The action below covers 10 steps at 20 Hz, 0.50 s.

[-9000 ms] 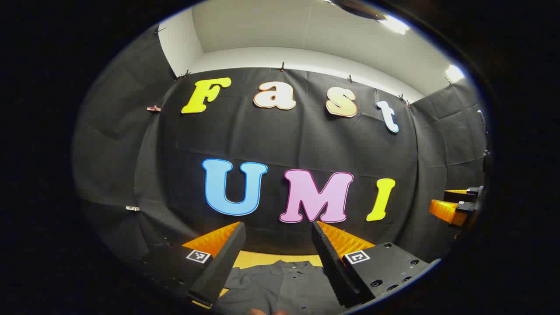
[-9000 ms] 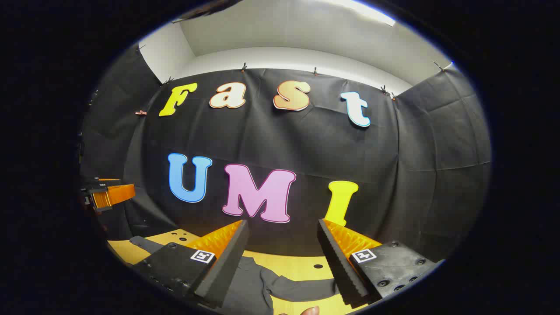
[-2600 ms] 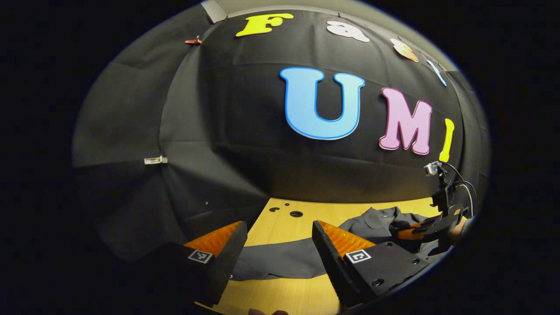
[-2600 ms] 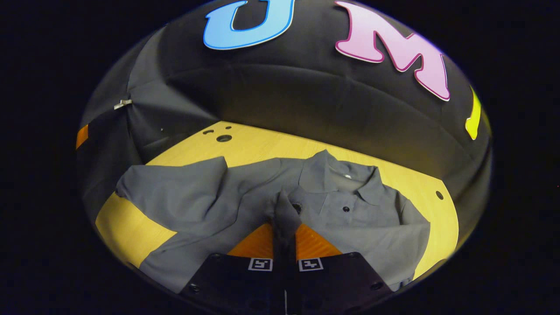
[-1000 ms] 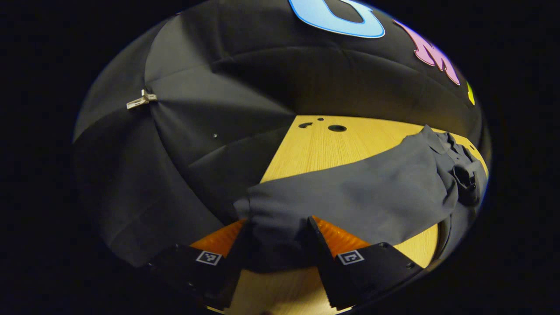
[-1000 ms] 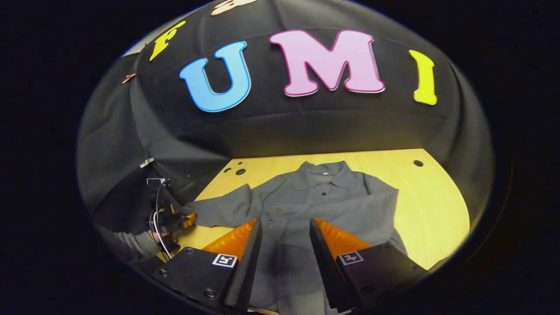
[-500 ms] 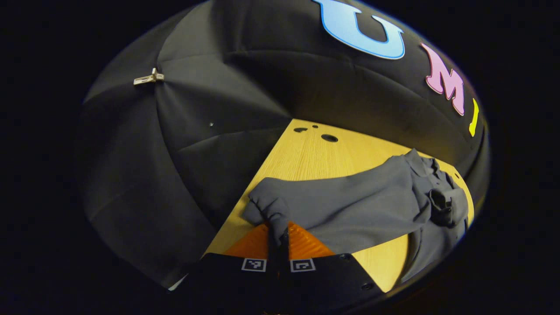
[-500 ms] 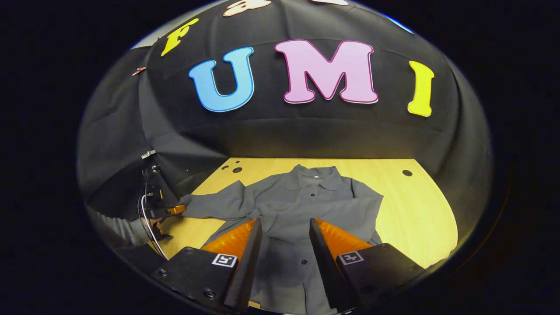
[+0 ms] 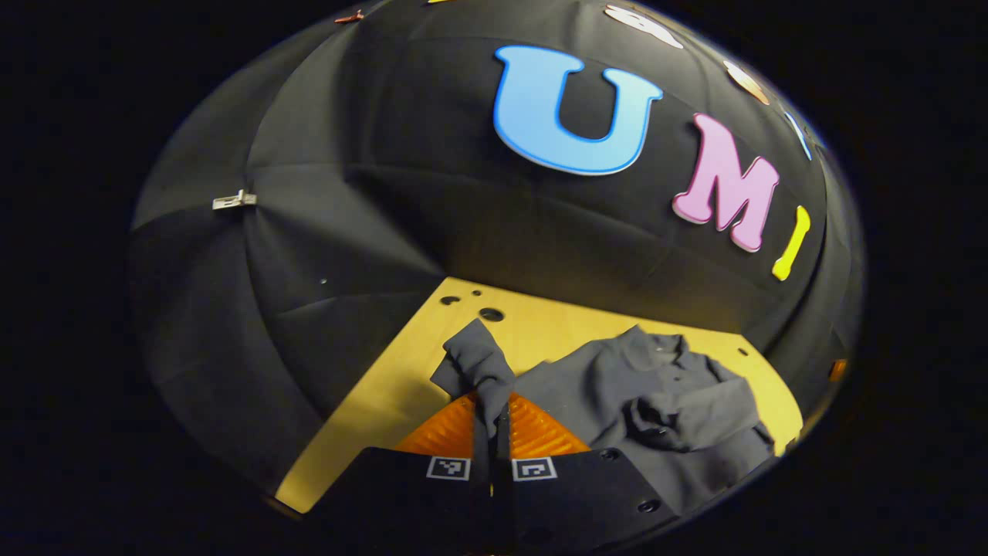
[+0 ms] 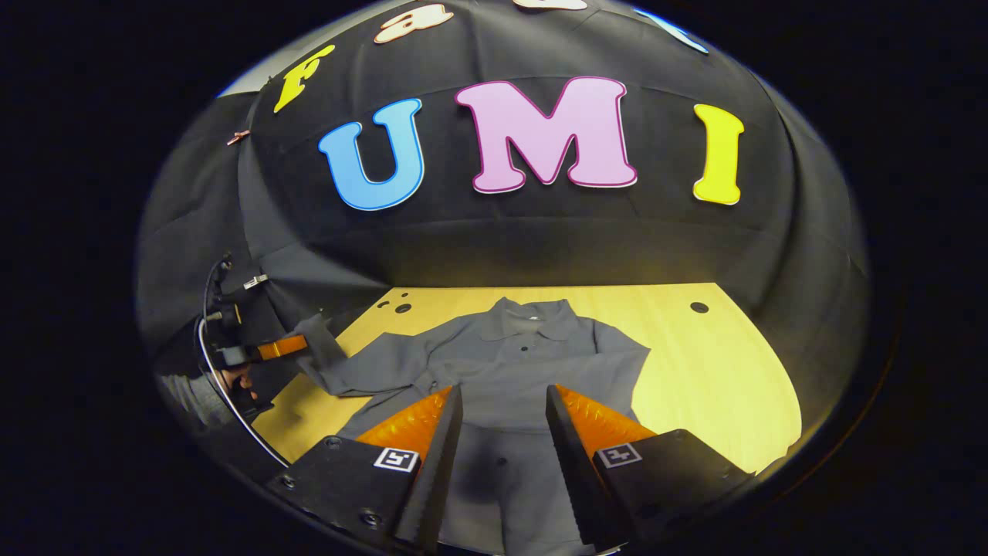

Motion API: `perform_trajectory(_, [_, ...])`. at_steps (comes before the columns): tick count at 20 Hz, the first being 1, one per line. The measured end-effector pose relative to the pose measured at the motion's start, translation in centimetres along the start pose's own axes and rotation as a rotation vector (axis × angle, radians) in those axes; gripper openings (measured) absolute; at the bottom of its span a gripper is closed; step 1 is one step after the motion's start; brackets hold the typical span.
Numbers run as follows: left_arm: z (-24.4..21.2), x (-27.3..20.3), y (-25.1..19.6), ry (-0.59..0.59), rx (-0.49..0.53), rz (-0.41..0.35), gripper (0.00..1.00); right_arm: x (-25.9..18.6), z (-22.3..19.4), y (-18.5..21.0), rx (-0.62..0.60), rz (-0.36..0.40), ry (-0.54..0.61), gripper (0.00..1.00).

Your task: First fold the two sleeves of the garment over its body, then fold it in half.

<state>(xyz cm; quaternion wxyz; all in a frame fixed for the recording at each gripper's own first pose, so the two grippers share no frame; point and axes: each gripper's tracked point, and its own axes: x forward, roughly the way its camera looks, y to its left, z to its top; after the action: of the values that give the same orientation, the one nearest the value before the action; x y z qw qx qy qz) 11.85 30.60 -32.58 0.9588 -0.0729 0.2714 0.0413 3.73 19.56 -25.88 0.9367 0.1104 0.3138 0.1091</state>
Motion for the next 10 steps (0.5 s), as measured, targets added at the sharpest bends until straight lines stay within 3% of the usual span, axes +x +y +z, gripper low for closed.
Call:
perform_trajectory(5, [3.0,-0.7,-9.5,-0.054,0.065,-0.086,0.06,-0.9,-0.2,-4.9,0.018,-0.017,-0.002,0.68])
perform_trajectory(10, [3.3,-0.3,-19.4,-0.065,0.139,-0.189,0.06,-1.3,-1.1,-9.8,0.076,-0.057,-0.002,0.69])
